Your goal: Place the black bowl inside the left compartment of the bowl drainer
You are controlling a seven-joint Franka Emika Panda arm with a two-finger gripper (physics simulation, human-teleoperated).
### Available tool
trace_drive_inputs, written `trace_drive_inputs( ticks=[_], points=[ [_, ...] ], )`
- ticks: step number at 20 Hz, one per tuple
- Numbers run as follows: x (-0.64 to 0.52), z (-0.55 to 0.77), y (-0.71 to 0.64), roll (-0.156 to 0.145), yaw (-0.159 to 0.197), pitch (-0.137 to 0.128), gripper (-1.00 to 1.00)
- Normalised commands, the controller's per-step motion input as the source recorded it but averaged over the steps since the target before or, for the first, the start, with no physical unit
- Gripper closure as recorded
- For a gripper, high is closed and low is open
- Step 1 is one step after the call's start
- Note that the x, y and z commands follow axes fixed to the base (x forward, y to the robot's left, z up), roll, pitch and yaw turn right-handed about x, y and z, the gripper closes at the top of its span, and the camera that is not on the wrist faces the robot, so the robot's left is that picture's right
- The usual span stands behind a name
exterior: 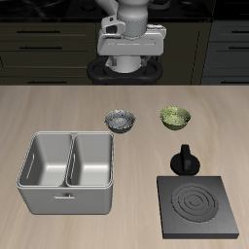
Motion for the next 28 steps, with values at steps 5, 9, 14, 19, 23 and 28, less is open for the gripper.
trace_drive_inputs(
  ticks=[5, 9, 14, 19, 23, 28],
  points=[
    [0.19, -0.24, 0.02, -0.009, 0.018, 0.031, -1.00],
    [0.20, -0.28, -0.06, -0.014, 0.011, 0.037, -1.00],
    [0.13, -0.30, -0.07, -0.024, -0.001, 0.036, -1.00],
    [0.03, -0.29, 0.03, 0.000, -0.009, 0.032, -1.00],
    [-0.02, -0.18, 0.06, 0.006, -0.011, 0.037, -1.00],
    [-0.16, -0.34, 0.16, 0.043, -0.016, 0.044, -1.00]
  ],
)
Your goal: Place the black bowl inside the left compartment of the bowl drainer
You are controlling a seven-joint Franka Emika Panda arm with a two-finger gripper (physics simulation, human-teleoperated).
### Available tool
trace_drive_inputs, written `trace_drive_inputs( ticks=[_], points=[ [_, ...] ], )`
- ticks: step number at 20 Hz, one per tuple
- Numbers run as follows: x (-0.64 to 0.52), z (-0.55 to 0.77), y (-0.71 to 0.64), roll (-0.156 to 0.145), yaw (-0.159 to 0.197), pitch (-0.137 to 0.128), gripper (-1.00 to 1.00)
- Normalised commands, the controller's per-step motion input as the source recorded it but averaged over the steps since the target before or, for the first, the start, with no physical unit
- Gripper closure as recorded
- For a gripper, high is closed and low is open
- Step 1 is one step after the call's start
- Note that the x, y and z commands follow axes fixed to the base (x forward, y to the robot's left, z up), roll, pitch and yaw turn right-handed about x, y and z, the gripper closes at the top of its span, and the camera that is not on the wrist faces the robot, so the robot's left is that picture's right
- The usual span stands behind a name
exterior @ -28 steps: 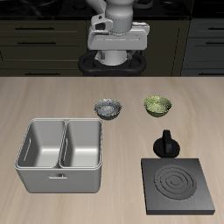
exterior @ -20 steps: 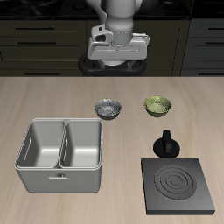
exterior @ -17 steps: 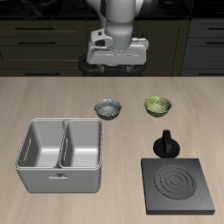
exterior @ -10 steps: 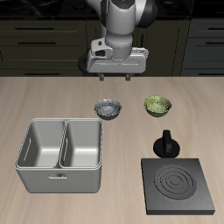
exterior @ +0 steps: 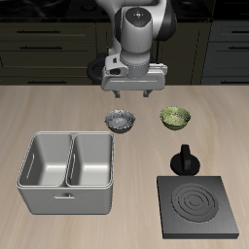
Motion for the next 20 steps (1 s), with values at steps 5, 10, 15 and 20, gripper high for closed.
trace_drive_inputs(
  ticks=[5, 10, 15, 20],
  points=[
    [-0.06, -0.24, 0.01, 0.009, -0.022, 0.036, -1.00],
    [-0.08, -0.14, 0.01, 0.000, 0.010, -0.005, -1.00],
    [-0.03, -0.19, -0.04, -0.011, -0.011, 0.021, -1.00],
    [0.01, -0.28, -0.01, -0.004, -0.008, 0.037, -1.00]
  ],
)
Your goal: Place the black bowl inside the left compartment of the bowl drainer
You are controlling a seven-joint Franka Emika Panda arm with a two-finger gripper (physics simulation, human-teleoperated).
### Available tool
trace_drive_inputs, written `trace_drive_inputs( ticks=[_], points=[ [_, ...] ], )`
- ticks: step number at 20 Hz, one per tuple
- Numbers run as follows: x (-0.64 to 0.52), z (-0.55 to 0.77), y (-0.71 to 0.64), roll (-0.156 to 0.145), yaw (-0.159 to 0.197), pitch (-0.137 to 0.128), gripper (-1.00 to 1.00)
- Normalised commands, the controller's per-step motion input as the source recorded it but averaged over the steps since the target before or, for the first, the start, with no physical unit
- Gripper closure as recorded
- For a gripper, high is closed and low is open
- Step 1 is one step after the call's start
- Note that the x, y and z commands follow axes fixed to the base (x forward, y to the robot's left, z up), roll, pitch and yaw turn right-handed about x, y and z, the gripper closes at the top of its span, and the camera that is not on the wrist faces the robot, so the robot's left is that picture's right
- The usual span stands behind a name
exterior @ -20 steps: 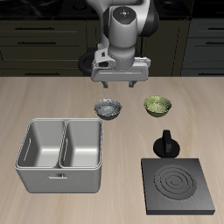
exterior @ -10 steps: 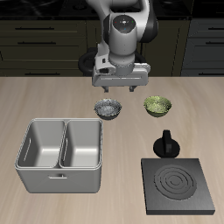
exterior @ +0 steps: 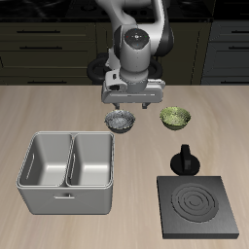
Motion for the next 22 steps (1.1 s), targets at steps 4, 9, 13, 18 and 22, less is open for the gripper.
trace_drive_inputs(
  ticks=[4, 9, 13, 18, 22],
  points=[
    [-0.02, -0.23, -0.01, -0.018, -0.003, 0.012, -1.00],
    [-0.01, -0.30, -0.01, -0.004, -0.013, 0.047, -1.00],
    [-0.03, -0.22, 0.03, 0.001, -0.018, 0.036, -1.00],
    [-0.04, -0.25, 0.00, -0.005, -0.014, 0.038, -1.00],
    [-0.05, -0.14, 0.06, 0.005, -0.017, 0.028, -1.00]
  ],
)
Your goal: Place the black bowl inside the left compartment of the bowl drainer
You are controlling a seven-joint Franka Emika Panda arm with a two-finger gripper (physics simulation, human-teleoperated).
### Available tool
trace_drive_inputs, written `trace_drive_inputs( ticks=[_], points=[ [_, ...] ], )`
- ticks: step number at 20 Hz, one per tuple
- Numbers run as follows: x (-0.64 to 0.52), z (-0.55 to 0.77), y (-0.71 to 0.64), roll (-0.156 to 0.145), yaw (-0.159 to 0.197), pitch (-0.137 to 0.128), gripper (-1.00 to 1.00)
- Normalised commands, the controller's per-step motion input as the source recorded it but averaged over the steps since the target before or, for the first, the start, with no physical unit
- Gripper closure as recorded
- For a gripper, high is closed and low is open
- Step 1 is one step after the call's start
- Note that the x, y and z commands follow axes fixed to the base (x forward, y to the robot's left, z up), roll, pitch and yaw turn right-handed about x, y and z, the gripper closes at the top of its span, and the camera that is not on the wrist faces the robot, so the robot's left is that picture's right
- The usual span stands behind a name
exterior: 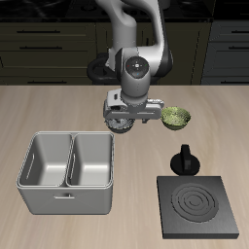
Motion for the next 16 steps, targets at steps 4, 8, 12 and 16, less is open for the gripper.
trace_drive_inputs(
  ticks=[4, 8, 12, 16],
  points=[
    [-0.05, -0.12, 0.03, 0.012, -0.021, 0.026, -1.00],
    [-0.02, -0.13, -0.02, -0.002, -0.014, 0.031, -1.00],
    [-0.03, -0.08, 0.01, 0.021, -0.021, 0.019, -1.00],
    [-0.06, 0.04, 0.03, 0.034, -0.034, -0.010, 1.00]
  ],
)
